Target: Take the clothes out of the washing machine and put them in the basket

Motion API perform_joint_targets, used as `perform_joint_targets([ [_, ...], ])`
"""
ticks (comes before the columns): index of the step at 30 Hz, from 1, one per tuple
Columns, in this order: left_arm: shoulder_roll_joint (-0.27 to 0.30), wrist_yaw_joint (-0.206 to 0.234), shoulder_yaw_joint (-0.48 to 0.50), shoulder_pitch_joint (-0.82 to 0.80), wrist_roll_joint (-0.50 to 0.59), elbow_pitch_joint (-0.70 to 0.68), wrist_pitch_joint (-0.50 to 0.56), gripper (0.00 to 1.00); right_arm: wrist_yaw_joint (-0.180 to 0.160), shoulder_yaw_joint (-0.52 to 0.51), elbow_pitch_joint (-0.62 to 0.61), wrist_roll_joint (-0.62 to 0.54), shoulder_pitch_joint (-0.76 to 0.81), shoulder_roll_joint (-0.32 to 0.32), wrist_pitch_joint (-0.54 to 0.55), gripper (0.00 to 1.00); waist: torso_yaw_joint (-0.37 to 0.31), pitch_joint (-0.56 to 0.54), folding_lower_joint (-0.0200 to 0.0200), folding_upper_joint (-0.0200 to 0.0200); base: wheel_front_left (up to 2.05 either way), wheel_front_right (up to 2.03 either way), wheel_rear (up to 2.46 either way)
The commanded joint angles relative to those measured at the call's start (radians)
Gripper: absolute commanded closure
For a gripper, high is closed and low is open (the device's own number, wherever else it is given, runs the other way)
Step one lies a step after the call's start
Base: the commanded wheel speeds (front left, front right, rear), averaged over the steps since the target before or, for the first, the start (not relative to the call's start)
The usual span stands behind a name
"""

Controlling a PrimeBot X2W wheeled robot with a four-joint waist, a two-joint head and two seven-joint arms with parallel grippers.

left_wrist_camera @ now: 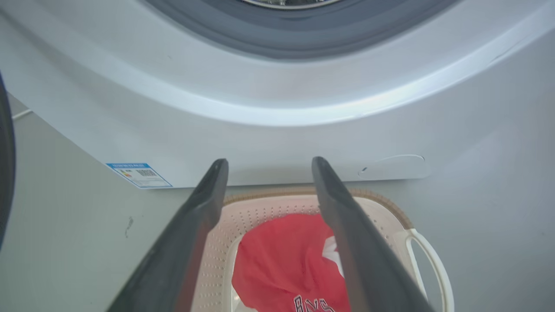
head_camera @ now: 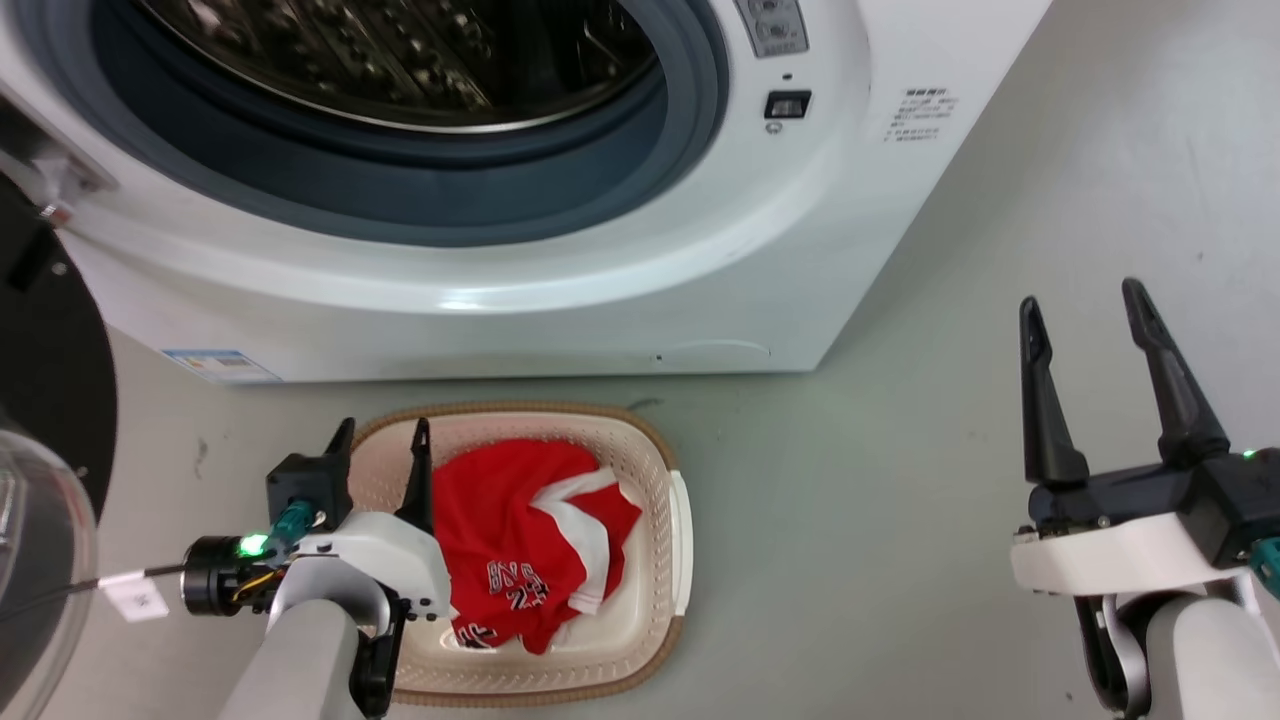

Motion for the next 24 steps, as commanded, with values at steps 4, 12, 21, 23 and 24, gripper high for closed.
perform_joint_targets([
  [4,-0.026,0.033,0.085,0.108,0.072,-0.168,-0.002,0.0,-0.001,-0.005,0.014,-0.007,0.052,0.001,-0.002,0.0,0.031,-0.102,0.0002,-0.0001,0.0,0.0,0.0],
  [12,-0.079,0.037,0.191,0.245,0.164,-0.377,-0.002,0.0,-0.001,-0.01,0.029,0.0,0.112,0.001,-0.002,0.0,0.045,-0.196,0.0002,-0.0001,0.0,0.0,0.0],
  [21,-0.118,0.011,0.244,0.354,0.219,-0.51,-0.002,0.0,-0.001,-0.016,0.035,0.022,0.17,0.001,-0.002,0.0,0.05,-0.275,0.0002,-0.0001,0.0,0.0,0.0],
  [23,-0.13,0.003,0.25,0.384,0.235,-0.54,-0.002,0.0,-0.001,-0.016,0.037,0.029,0.193,0.001,-0.002,0.0,0.049,-0.302,0.0002,-0.0001,0.0,0.0,0.0],
  [24,-0.133,0.001,0.252,0.395,0.242,-0.546,-0.002,0.0,-0.001,-0.017,0.039,0.033,0.199,0.001,-0.002,0.0,0.048,-0.312,0.0002,-0.0001,0.0,0.0,0.0],
])
